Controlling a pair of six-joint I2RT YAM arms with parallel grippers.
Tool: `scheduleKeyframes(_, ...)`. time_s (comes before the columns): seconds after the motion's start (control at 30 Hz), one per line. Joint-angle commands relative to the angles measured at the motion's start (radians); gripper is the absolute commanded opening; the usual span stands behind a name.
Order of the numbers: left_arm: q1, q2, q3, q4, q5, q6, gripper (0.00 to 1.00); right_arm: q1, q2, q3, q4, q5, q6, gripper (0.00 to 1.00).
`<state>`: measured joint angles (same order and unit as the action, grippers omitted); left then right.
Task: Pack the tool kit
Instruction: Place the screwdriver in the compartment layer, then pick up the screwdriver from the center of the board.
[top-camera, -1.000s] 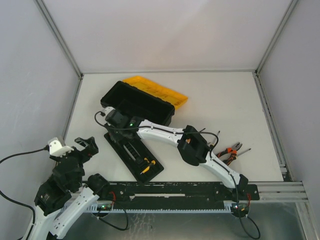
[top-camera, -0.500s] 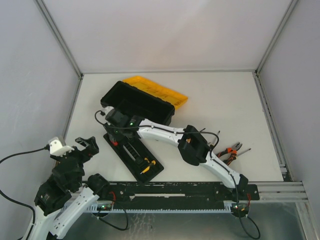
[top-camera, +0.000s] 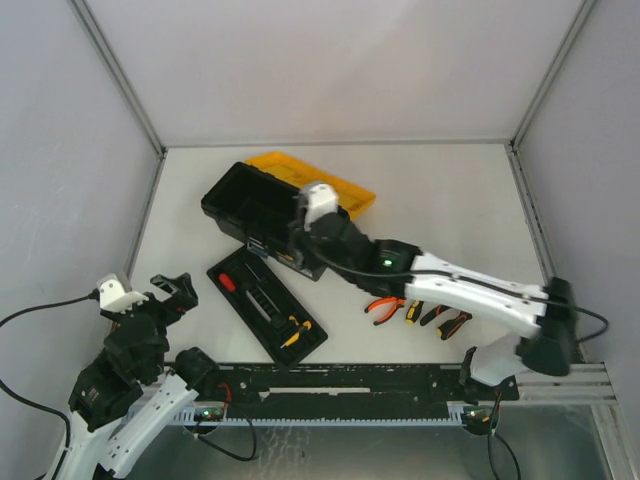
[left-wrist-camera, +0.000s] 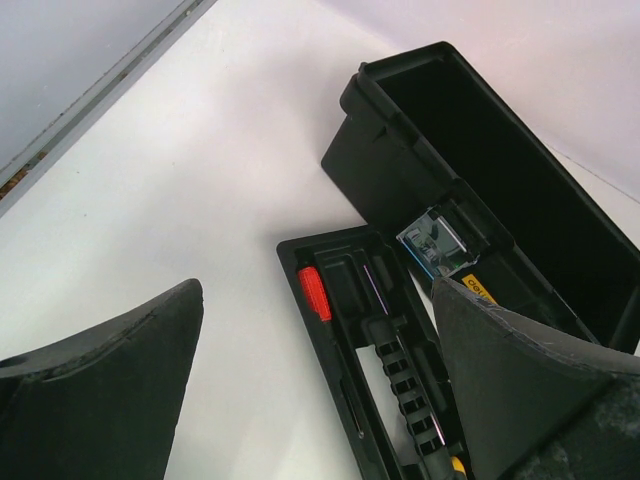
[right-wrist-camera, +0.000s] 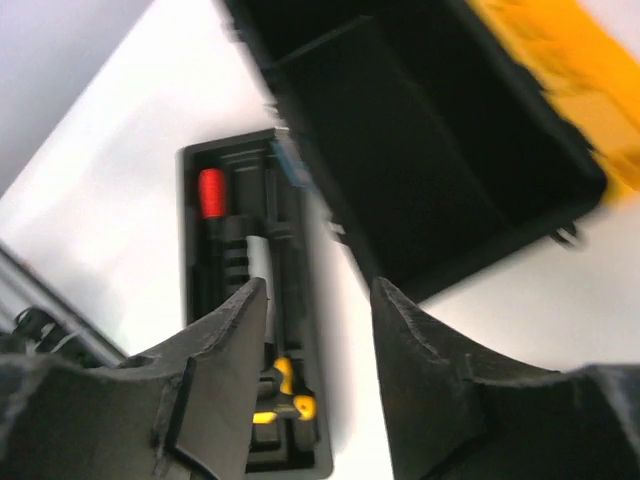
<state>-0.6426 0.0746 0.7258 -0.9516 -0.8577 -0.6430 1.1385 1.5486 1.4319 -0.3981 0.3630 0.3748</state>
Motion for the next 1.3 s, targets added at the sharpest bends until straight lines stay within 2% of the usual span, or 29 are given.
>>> scheduleKeyframes(0.0, 0.008, 0.017, -0.003, 0.034, 0.008, 0.027, 1.0, -0.075, -0.173, -0.271, -0.028, 0.22, 0.204, 0.49)
scheduleKeyframes(0.07, 0.008, 0.02, -0.003, 0.037, 0.01, 0.029, 1.0, -0.136, -0.24, -0.363, -0.101, 0.238, 0.287, 0.54)
scheduleKeyframes(0.17, 0.008, 0.03, -0.006, 0.043, 0.017, 0.034, 1.0, -0.297, -0.299, -0.461, -0.193, 0.158, 0.353, 0.53)
scheduleKeyframes(0.23, 0.008, 0.036, -0.005, 0.041, 0.019, 0.035, 1.0, -0.362, -0.325, -0.511, -0.227, 0.133, 0.378, 0.53)
scheduleKeyframes(0.4, 0.008, 0.045, -0.005, 0.039, 0.015, 0.036, 1.0, -0.49, -0.353, -0.592, -0.256, 0.083, 0.401, 0.53)
scheduleKeyframes(0.6, 0.008, 0.057, -0.007, 0.041, 0.009, 0.035, 1.0, -0.566, -0.34, -0.664, -0.259, 0.054, 0.4, 0.51)
scheduleKeyframes(0.77, 0.009, 0.081, -0.006, 0.044, 0.014, 0.039, 1.0, -0.574, -0.302, -0.678, -0.167, -0.067, 0.305, 0.49)
scheduleKeyframes(0.93, 0.02, 0.097, -0.007, 0.054, 0.023, 0.046, 1.0, -0.561, -0.236, -0.632, -0.094, -0.09, 0.454, 0.53)
scheduleKeyframes(1.0, 0.019, 0.097, -0.006, 0.051, 0.023, 0.046, 1.0, -0.536, -0.178, -0.593, -0.082, -0.062, 0.488, 0.54)
scheduleKeyframes(1.13, 0.02, 0.084, -0.009, 0.05, 0.019, 0.043, 1.0, -0.462, -0.022, -0.462, -0.176, 0.07, 0.558, 0.55)
scheduleKeyframes(1.27, 0.02, 0.079, -0.012, 0.055, 0.022, 0.048, 1.0, -0.441, 0.079, -0.397, -0.213, 0.096, 0.612, 0.55)
